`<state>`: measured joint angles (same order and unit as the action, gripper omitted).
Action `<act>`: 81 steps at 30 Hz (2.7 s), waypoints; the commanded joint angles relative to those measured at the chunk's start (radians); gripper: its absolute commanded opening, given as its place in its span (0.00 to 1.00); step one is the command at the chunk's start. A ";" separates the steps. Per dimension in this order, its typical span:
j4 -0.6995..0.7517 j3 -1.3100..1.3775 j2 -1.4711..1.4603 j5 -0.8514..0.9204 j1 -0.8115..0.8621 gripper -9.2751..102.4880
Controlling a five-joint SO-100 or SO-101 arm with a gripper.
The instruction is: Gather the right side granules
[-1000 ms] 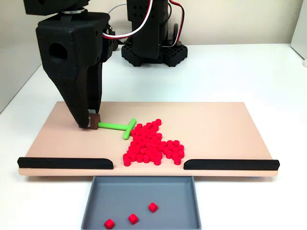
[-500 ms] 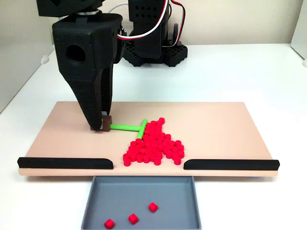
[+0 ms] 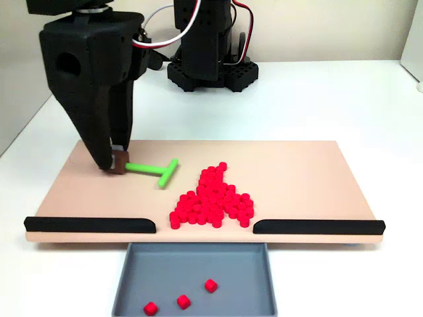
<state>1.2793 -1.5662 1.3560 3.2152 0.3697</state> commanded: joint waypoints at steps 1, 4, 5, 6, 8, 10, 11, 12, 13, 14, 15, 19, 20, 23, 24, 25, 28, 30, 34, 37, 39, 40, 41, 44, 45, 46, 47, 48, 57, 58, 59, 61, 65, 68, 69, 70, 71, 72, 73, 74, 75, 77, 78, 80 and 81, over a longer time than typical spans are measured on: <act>-0.002 0.006 0.069 0.150 0.014 0.08; 0.011 0.006 0.097 -0.005 0.005 0.08; 0.011 0.006 0.107 -0.078 -0.005 0.08; 0.011 0.006 0.118 -0.164 -0.015 0.08; 0.011 0.005 0.143 -0.347 -0.037 0.08; 0.012 0.005 0.166 -0.549 -0.061 0.08; 0.012 0.002 0.179 -0.658 -0.072 0.08; 0.012 -0.008 0.196 -0.753 -0.083 0.08; 0.012 -0.023 0.216 -0.842 -0.095 0.08; 0.012 -0.051 0.241 -0.913 -0.107 0.08; 0.012 -0.086 0.270 -0.974 -0.121 0.08; 0.041 -0.175 0.356 -1.163 -0.170 0.08; 0.072 -0.175 0.365 -1.187 -0.183 0.08; 0.143 -0.175 0.388 -1.290 -0.212 0.08; 0.158 -0.175 0.394 -1.324 -0.224 0.08; 0.172 -0.175 0.402 -1.356 -0.239 0.08; 0.207 -0.175 0.416 -1.454 -0.276 0.08; 0.235 -0.175 0.417 -1.516 -0.302 0.08; 0.247 -0.175 0.422 -1.615 -0.347 0.08; 0.249 -0.175 0.426 -1.651 -0.371 0.08; 0.249 -0.175 0.426 -1.669 -0.376 0.08; 0.249 -0.175 0.426 -1.669 -0.376 0.08; 0.249 -0.175 0.426 -1.669 -0.376 0.08; 0.249 -0.175 0.420 -1.666 -0.368 0.08; 0.249 -0.175 0.419 -1.669 -0.365 0.08; 0.249 -0.175 0.423 -1.669 -0.362 0.08; 0.249 -0.175 0.430 -1.667 -0.357 0.08; 0.249 -0.175 0.436 -1.664 -0.354 0.08; 0.239 -0.173 0.417 -1.667 -0.345 0.08; 0.239 -0.173 0.414 -1.667 -0.345 0.08; 0.239 -0.172 0.413 -1.663 -0.342 0.08; 0.247 -0.169 0.414 -1.647 -0.342 0.08; 0.247 -0.169 0.439 -1.634 -0.345 0.08; 0.247 -0.161 0.433 -1.632 -0.344 0.08; 0.247 -0.160 0.428 -1.635 -0.342 0.08; 0.247 -0.160 0.420 -1.638 -0.342 0.08; 0.247 -0.160 0.414 -1.640 -0.344 0.08; 0.245 -0.160 0.411 -1.644 -0.348 0.08; 0.245 -0.160 0.410 -1.652 -0.353 0.08; 0.245 -0.160 0.410 -1.655 -0.359 0.08; 0.247 -0.160 0.408 -1.663 -0.364 0.08; 0.247 -0.160 0.411 -1.667 -0.374 0.08; 0.247 -0.160 0.413 -1.674 -0.380 0.08; 0.247 -0.160 0.414 -1.678 -0.388 0.08; 0.247 -0.160 0.414 -1.678 -0.391 0.08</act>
<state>1.5232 -1.7457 1.7625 1.5432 -0.0123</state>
